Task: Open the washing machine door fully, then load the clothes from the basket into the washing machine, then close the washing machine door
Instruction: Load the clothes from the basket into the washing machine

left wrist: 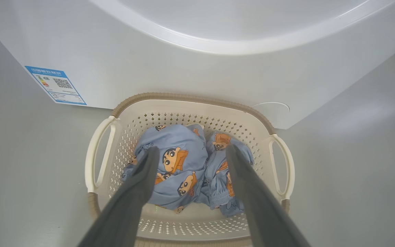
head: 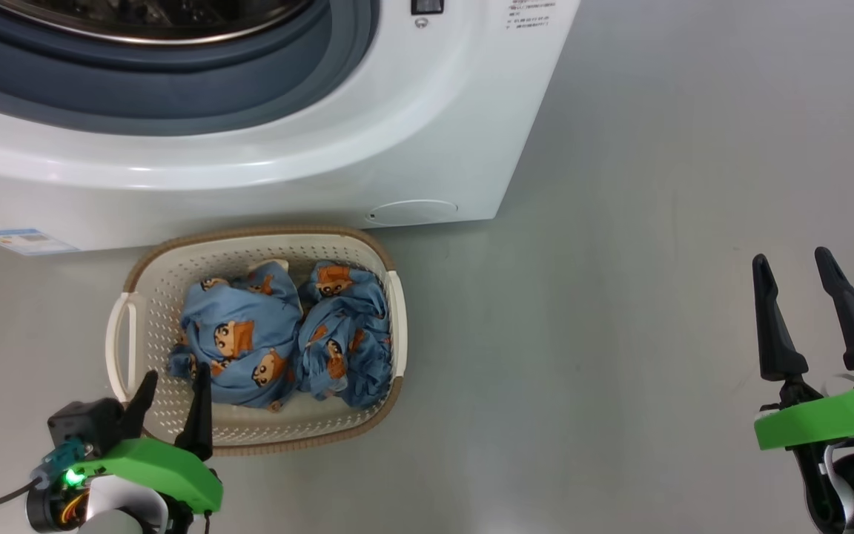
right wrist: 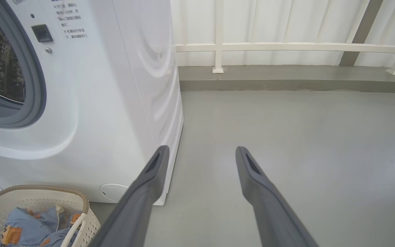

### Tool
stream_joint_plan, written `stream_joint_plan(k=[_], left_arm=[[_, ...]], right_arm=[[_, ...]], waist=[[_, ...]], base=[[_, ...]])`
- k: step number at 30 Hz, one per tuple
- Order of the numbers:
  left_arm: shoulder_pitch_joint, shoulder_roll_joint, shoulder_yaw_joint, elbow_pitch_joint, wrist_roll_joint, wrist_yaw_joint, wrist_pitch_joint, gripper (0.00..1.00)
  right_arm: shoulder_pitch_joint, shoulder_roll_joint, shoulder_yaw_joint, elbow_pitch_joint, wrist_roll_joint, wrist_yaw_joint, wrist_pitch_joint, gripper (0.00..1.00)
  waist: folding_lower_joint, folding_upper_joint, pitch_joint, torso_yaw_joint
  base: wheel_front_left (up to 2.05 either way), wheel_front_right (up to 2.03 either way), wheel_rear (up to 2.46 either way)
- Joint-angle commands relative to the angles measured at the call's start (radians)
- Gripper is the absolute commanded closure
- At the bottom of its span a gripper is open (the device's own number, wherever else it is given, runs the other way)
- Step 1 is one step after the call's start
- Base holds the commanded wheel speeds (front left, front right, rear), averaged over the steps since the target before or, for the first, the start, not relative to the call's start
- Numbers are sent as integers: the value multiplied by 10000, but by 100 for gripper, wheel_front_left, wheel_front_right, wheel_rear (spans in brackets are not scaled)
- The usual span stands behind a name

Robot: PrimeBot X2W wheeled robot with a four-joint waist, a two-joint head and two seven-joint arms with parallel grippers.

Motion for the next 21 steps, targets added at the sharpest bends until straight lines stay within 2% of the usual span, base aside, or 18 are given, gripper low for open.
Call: stream_joint_plan(k=[1, 21], left_arm=[[-192, 335, 224, -42, -100, -25, -65, 0], [-1926, 660, -757, 1916, -600, -25, -65, 0]], right_arm=[[-182, -31, 200, -268, -103, 21, -90, 0], [-963, 88, 498, -437, -226, 21, -90, 0]], waist=[[-1, -1, 125, -36], [-1, -1, 1478, -249]], base=[[0, 0, 0], [0, 0, 0]])
